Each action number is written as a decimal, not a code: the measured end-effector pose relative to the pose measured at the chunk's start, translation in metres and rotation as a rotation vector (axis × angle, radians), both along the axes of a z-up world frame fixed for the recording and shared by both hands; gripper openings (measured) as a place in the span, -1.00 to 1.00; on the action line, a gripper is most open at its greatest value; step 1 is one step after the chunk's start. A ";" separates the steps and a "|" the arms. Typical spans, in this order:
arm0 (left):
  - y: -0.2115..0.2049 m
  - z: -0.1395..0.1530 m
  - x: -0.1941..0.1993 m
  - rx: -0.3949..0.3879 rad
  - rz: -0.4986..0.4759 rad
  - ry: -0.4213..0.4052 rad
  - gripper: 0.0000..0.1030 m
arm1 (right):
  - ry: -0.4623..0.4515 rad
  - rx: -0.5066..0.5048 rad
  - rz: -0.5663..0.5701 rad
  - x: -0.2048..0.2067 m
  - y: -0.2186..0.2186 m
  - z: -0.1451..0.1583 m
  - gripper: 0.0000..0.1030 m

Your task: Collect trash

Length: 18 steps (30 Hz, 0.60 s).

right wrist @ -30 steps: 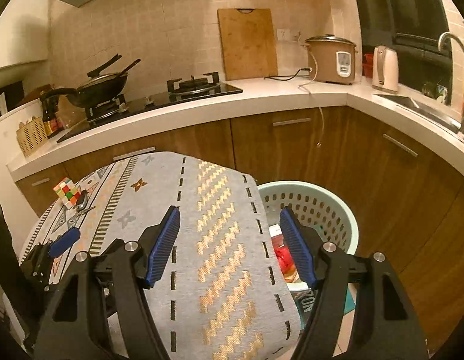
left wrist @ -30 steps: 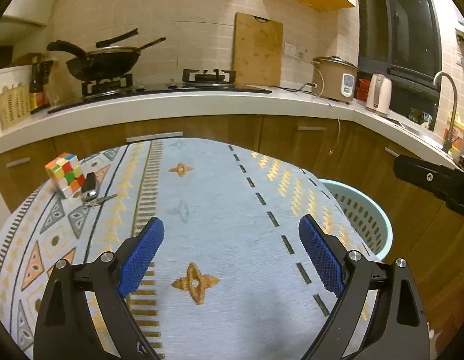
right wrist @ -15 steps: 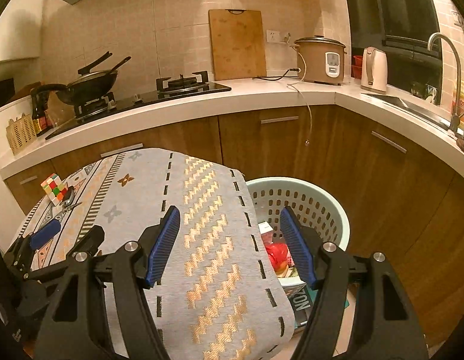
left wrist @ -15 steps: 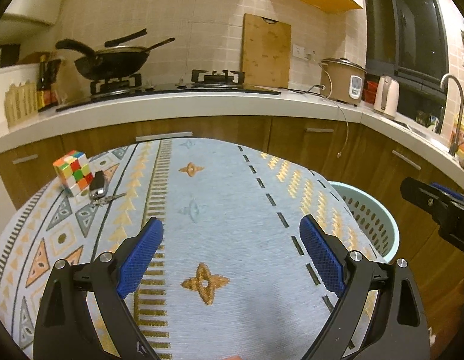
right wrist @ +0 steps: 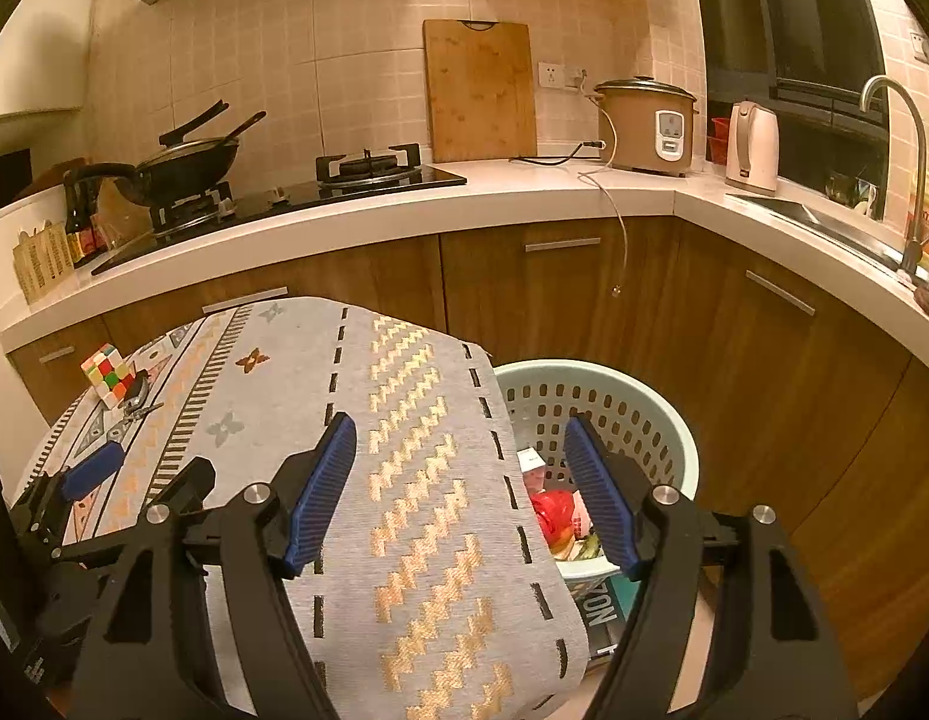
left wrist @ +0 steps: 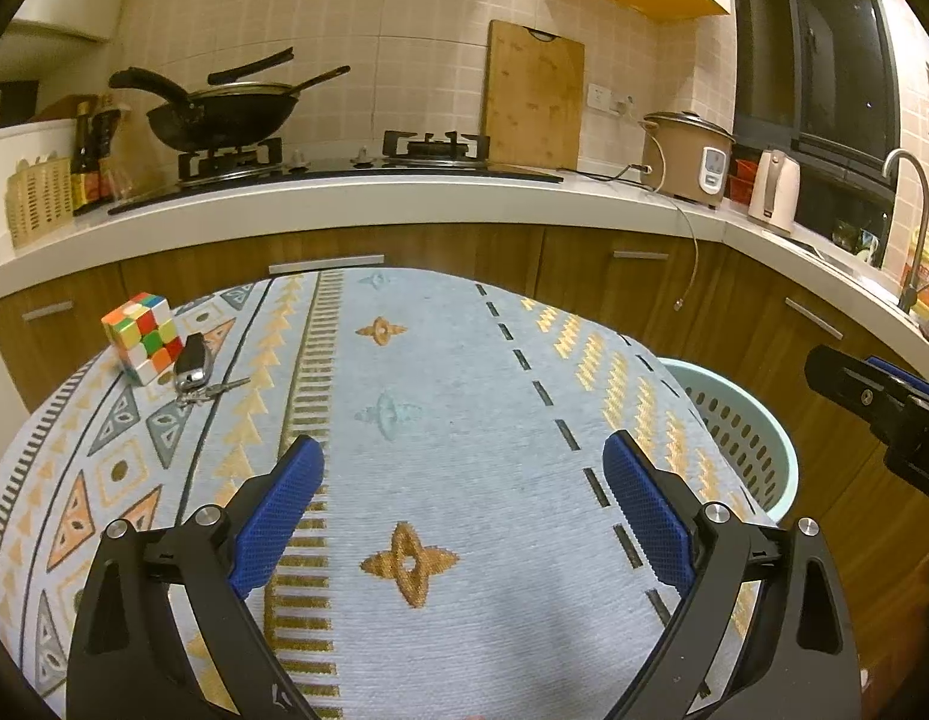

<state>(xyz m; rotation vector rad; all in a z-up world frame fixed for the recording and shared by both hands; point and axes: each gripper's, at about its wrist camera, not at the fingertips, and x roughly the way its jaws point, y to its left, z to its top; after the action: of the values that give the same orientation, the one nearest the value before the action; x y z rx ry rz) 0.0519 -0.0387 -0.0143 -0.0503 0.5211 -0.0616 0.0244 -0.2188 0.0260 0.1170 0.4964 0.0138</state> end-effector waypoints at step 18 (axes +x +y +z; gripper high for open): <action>0.001 0.000 0.002 -0.004 -0.007 0.001 0.85 | 0.007 -0.030 0.004 0.002 0.006 0.000 0.32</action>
<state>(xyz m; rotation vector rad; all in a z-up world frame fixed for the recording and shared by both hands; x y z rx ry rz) 0.0543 -0.0377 -0.0144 -0.0528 0.5223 -0.0697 0.0261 -0.2123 0.0260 0.0866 0.5041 0.0103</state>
